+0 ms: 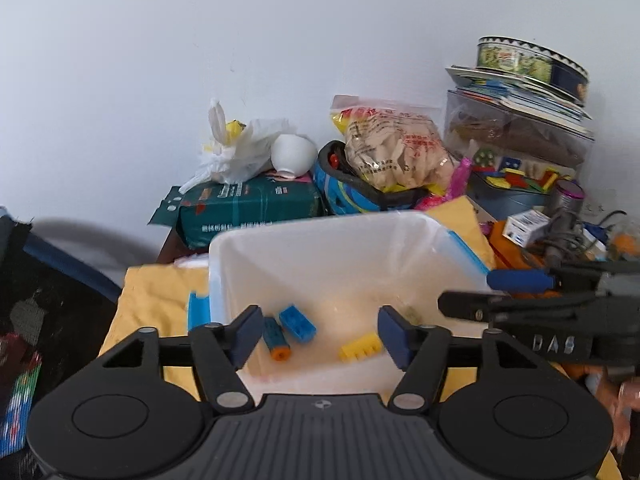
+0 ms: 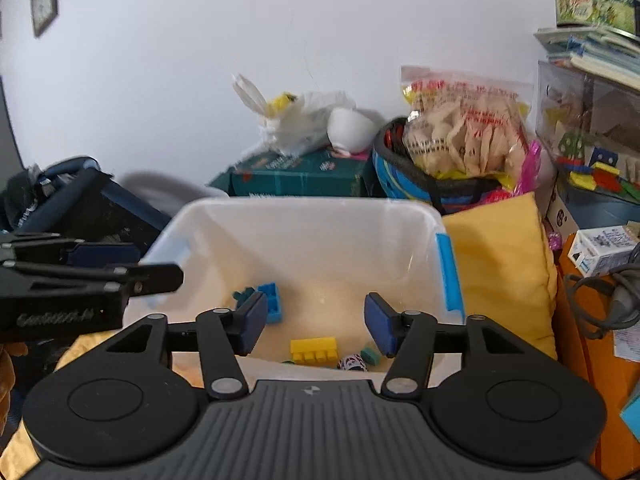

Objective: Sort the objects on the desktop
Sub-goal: 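Carry both blue bricks over the clear bin and open both tools to drop them, then move both open tools back over the toy pile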

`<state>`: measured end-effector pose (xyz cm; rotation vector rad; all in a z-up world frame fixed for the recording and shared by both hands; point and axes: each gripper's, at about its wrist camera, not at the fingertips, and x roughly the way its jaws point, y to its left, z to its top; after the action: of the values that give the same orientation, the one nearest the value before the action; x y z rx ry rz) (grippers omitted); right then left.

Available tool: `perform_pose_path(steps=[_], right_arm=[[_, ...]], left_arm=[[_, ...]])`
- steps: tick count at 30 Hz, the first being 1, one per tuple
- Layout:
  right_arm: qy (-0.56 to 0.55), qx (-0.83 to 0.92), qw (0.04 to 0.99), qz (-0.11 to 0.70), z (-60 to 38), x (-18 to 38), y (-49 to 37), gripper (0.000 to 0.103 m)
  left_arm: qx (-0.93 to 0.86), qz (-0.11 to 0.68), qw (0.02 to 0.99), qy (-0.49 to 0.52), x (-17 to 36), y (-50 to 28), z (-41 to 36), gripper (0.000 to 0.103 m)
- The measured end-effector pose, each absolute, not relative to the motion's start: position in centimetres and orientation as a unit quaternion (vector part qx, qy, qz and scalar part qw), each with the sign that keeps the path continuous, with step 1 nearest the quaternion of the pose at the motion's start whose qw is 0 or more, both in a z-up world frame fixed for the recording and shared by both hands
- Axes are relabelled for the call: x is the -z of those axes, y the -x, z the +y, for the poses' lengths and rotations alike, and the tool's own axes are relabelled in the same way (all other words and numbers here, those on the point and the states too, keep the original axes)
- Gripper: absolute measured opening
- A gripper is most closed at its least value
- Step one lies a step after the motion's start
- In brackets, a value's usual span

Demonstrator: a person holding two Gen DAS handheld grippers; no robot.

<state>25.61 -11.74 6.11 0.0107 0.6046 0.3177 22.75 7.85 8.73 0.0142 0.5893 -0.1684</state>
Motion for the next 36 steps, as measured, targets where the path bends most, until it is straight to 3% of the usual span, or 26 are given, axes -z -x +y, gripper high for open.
perform_pose_path(steps=[6,14,36], right_arm=[[0.006,-0.181,0.940,0.290,-13.1,-6.0,-21.1,0.065],[0.030,-0.198,0.917,0.345,-14.6,-1.8,-15.8,0.066],[0.054,-0.229,0.897,0.375,-16.5,0.8,-9.7,0.066]], left_arm=[[0.083,0.336,0.938,0.011,-5.6,-17.2,7.5,0.069],[0.068,0.415,0.906,0.042,-0.3,-11.9,6.5,0.068],[0.043,0.443,0.893,0.068,2.2,-5.5,6.2,0.068]])
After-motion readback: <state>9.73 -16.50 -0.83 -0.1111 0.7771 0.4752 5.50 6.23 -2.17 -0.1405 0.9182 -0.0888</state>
